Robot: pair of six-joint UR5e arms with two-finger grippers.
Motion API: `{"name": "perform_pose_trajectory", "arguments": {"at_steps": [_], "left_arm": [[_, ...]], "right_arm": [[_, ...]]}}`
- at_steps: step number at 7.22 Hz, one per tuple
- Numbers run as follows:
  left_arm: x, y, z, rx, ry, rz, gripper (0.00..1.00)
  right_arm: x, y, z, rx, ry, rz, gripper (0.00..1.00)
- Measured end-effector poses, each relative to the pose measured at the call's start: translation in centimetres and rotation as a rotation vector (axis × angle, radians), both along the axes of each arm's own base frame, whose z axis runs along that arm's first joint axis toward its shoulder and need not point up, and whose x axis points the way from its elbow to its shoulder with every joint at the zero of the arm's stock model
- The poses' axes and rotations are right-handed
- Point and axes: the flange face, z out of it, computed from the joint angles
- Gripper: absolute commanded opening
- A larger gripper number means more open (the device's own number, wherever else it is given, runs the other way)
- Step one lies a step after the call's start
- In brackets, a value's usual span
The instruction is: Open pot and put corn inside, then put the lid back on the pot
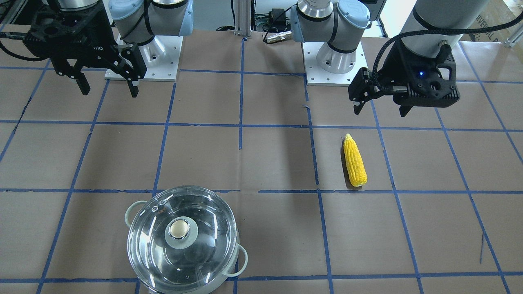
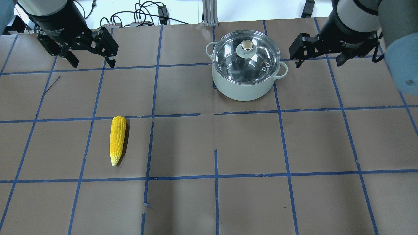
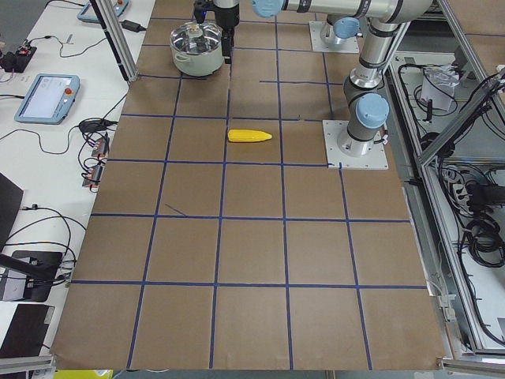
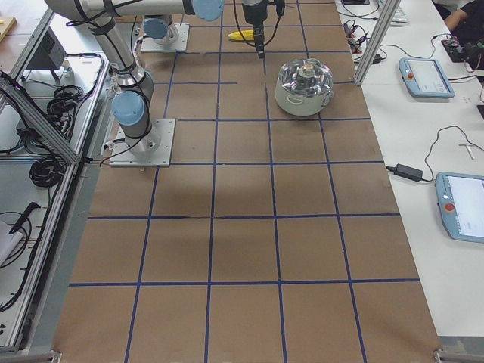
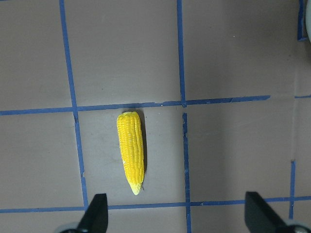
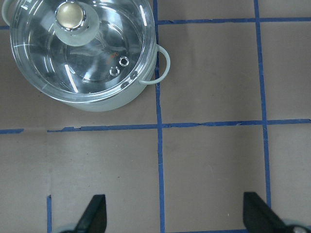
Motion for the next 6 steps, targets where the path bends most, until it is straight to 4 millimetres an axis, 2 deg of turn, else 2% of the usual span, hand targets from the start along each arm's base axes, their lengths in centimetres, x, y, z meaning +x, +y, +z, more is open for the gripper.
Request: {"name": "perform_pose_trajectory", "arguments": {"at_steps": [3, 6], "left_arm": [[0.0, 0.0, 0.2, -0.005, 0.001, -0.001, 1.00], [-0.2, -0.1, -0.6, 0.010, 0.008, -0.001, 1.00]], "right_arm": [[0.8, 0.5, -0.9, 0.008, -0.007, 0.017, 1.00], [0.3, -1.3, -3.1, 0.071, 0.002, 0.010, 1.00]]}}
